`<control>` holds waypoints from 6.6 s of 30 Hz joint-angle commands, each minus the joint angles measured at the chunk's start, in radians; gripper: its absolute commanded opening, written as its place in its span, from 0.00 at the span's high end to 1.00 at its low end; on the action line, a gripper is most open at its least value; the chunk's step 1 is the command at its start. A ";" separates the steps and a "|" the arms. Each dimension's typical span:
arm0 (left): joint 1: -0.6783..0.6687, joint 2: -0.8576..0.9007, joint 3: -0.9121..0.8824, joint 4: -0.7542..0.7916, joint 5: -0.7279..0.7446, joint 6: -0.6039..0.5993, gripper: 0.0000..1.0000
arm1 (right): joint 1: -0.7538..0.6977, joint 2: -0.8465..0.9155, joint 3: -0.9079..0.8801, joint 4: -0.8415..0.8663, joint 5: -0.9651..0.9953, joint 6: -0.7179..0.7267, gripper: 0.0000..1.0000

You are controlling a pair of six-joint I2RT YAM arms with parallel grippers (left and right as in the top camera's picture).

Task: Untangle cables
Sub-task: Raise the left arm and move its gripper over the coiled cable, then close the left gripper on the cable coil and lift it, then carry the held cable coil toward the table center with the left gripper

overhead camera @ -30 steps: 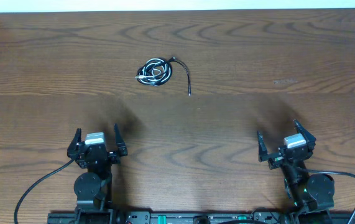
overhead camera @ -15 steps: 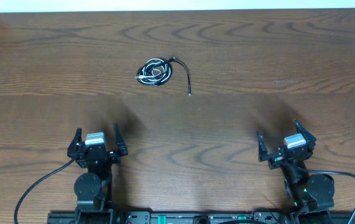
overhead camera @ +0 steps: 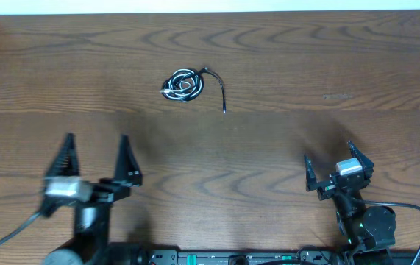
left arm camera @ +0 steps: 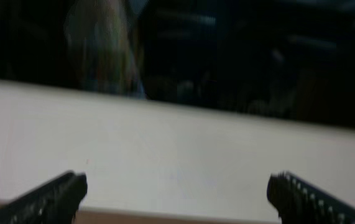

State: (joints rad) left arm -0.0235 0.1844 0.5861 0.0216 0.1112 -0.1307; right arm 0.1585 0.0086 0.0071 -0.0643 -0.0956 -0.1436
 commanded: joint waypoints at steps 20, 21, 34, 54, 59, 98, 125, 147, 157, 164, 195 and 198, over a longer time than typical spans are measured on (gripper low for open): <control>-0.004 1.315 1.577 -1.609 0.137 -0.021 0.02 | 0.002 0.000 -0.001 -0.004 0.011 -0.011 0.01; -0.005 1.347 1.565 -1.647 0.147 -0.021 0.02 | 0.002 0.000 -0.001 -0.004 0.011 -0.011 0.01; -0.022 1.599 1.204 -1.631 0.270 -0.021 0.93 | 0.002 0.000 -0.001 -0.004 0.011 -0.011 0.01; -0.022 1.604 0.784 -1.336 0.270 -0.051 0.91 | 0.002 0.000 -0.001 -0.004 0.011 -0.011 0.01; -0.022 1.604 0.719 -1.249 0.270 -0.131 0.66 | 0.002 0.000 -0.001 -0.004 0.011 -0.011 0.01; -0.047 1.610 0.679 -0.463 -0.050 -0.537 0.27 | 0.002 0.000 -0.001 -0.004 0.011 -0.011 0.01; -0.091 1.901 0.679 -0.379 -0.032 -0.524 0.81 | 0.002 0.000 -0.002 -0.004 0.011 -0.011 0.01; -0.156 1.811 0.679 -1.072 -0.004 -0.357 0.92 | 0.002 0.000 -0.001 -0.004 0.011 -0.011 0.01; -0.177 1.437 0.679 -1.150 -0.018 -0.418 0.92 | 0.002 0.000 -0.001 -0.004 0.011 -0.011 0.01; -0.177 1.189 0.679 -1.184 -0.018 -0.459 0.91 | 0.002 0.000 -0.001 -0.004 0.011 -0.011 0.01; -0.178 1.380 0.677 -1.223 -0.018 -0.458 0.50 | 0.002 0.000 -0.001 -0.004 0.011 -0.011 0.01; -0.183 1.411 0.676 -1.225 -0.018 -0.459 0.50 | 0.002 0.000 -0.001 -0.004 0.011 -0.011 0.01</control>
State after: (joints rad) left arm -0.2031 1.5715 1.2625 -1.1973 0.1055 -0.5873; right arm 0.1585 0.0093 0.0071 -0.0643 -0.0891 -0.1436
